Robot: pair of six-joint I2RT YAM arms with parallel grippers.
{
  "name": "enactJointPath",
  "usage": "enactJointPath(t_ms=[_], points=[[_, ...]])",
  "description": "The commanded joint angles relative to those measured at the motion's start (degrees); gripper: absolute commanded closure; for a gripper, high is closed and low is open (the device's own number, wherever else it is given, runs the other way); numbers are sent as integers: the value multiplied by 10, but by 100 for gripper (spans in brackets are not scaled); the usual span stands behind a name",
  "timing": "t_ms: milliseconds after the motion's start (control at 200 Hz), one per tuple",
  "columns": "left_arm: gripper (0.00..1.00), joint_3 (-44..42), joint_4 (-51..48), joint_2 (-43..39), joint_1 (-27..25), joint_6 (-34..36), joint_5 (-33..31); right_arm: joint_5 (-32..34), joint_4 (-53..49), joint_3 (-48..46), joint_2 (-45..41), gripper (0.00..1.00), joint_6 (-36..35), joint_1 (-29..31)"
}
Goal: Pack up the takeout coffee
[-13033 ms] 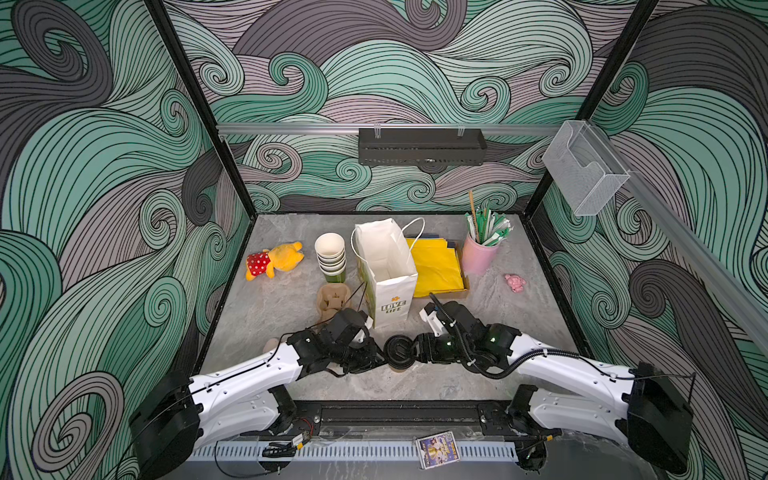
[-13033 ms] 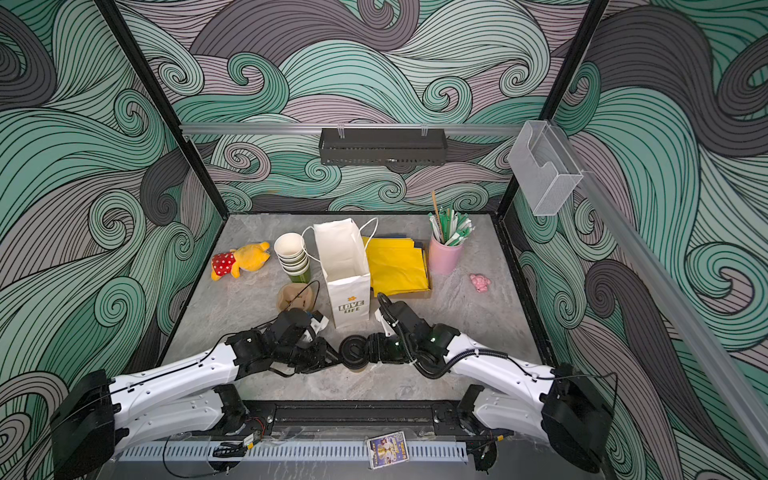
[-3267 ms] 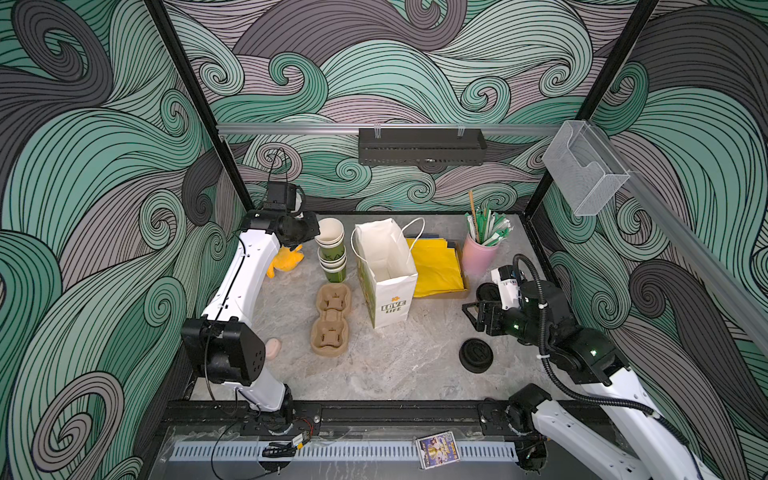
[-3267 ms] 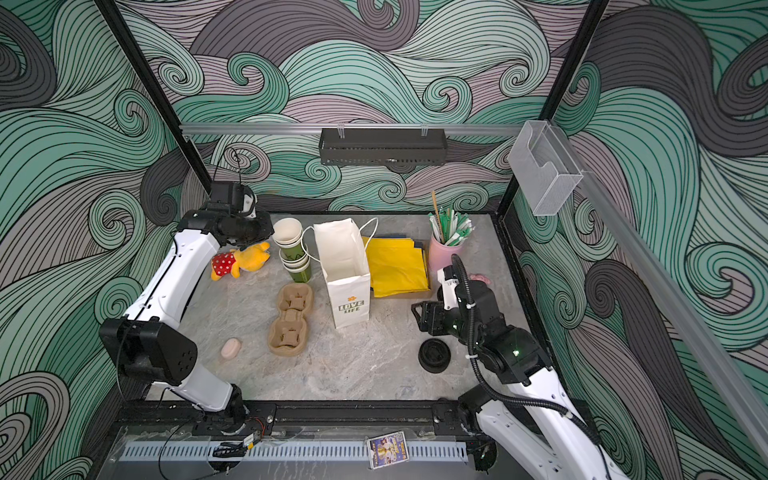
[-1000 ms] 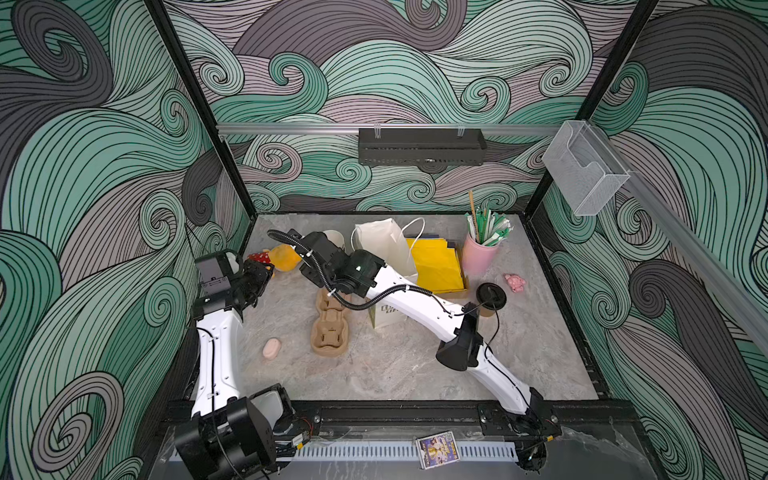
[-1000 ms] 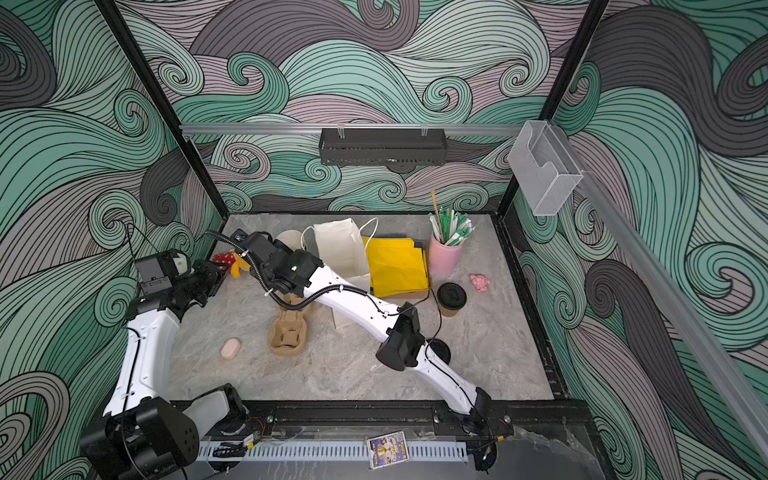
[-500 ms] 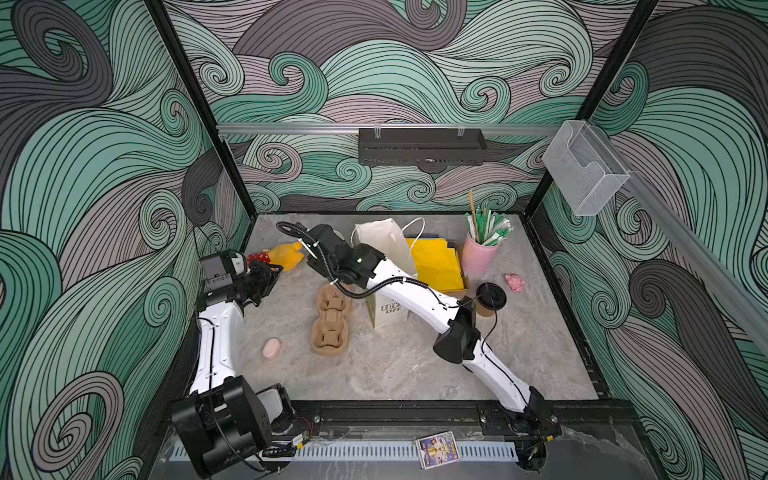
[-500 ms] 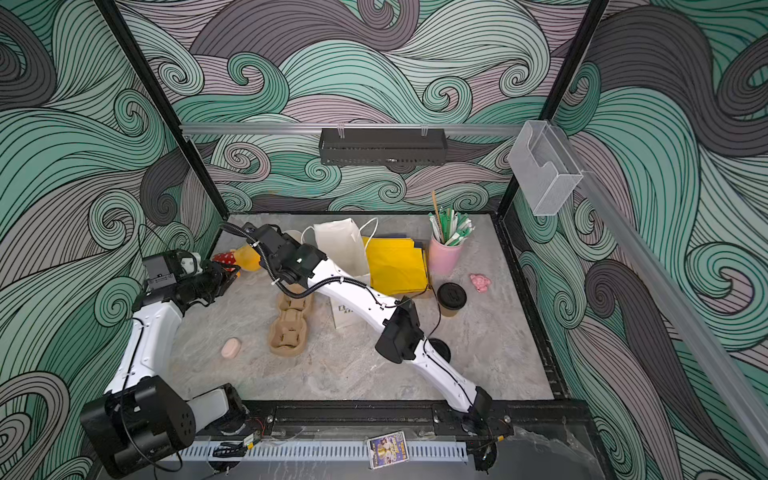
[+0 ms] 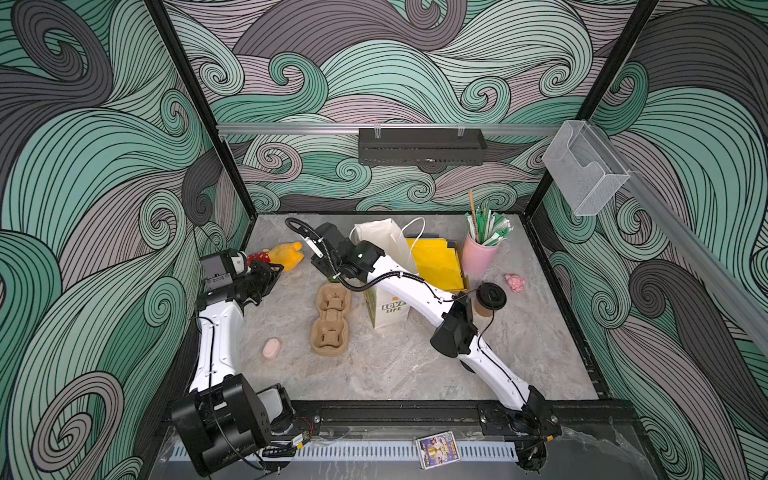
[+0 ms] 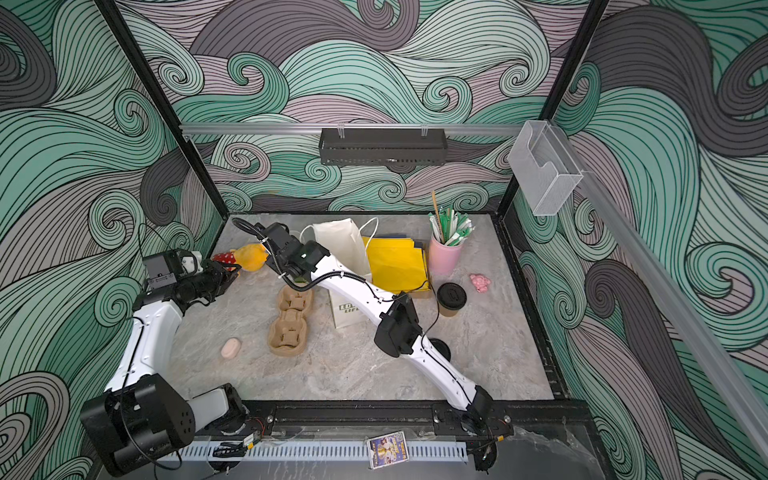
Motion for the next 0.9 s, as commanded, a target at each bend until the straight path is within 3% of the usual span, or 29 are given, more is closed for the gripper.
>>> enactJointPath(t_ms=[0,260,896], points=[[69,17,9,7,1,11,10,-17,-2,12,6,61,2,-3],[70,19,10,9,-1,10,10,-26,0,12,1,74,3,-4],[71,22,18,16,-31,12,11,-49,-7,10,-23,93,12,-6]])
